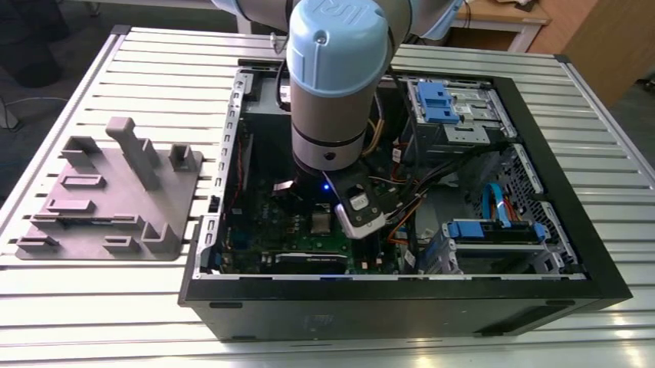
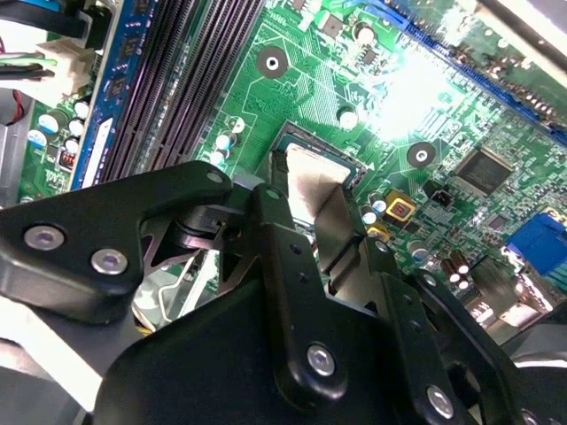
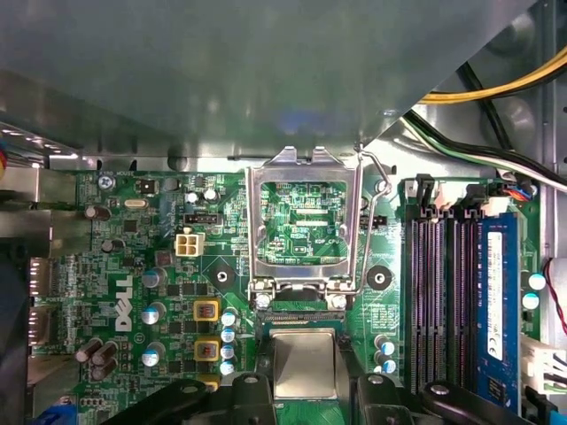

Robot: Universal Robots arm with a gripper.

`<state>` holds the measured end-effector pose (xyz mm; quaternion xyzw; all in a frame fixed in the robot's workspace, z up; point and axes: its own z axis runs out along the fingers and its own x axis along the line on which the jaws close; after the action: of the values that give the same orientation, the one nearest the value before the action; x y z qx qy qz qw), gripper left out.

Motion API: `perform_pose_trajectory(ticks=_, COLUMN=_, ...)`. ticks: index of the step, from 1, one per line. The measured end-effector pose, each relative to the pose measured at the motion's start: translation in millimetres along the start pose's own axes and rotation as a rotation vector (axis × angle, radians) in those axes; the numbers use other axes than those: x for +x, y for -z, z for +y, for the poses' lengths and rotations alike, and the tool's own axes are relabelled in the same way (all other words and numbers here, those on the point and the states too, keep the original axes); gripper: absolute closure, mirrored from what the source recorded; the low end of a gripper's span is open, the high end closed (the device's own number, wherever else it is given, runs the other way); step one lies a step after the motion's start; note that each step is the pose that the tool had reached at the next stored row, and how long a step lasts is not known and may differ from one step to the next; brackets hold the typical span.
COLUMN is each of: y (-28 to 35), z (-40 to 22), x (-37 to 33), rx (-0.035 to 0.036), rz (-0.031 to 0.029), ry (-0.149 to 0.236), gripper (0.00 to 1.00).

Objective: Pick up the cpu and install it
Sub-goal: 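Place the cpu into insertion slot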

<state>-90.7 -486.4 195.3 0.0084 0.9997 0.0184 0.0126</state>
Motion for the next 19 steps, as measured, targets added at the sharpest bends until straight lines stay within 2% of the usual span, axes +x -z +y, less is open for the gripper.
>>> perform_pose_trajectory(ticks=12, y=0.2, z=0.0, x=0.0, rx=0.0000, rz=0.0001, ry=0.000, gripper=0.62)
perform_pose_trajectory(ticks=14, y=0.2, z=0.0, x=0.0, rx=0.0000, rz=0.0000, ry=0.000, gripper=0.61)
perform_pose_trajectory(ticks=15, y=0.2, z=0.0, x=0.0, rx=-0.0001, rz=0.0000, ry=0.000, gripper=0.54)
perform_pose_trajectory(ticks=19, y=-2.1, z=-0.1, x=0.0, rx=0.0001, rz=0.0000, ry=0.000, gripper=0.54)
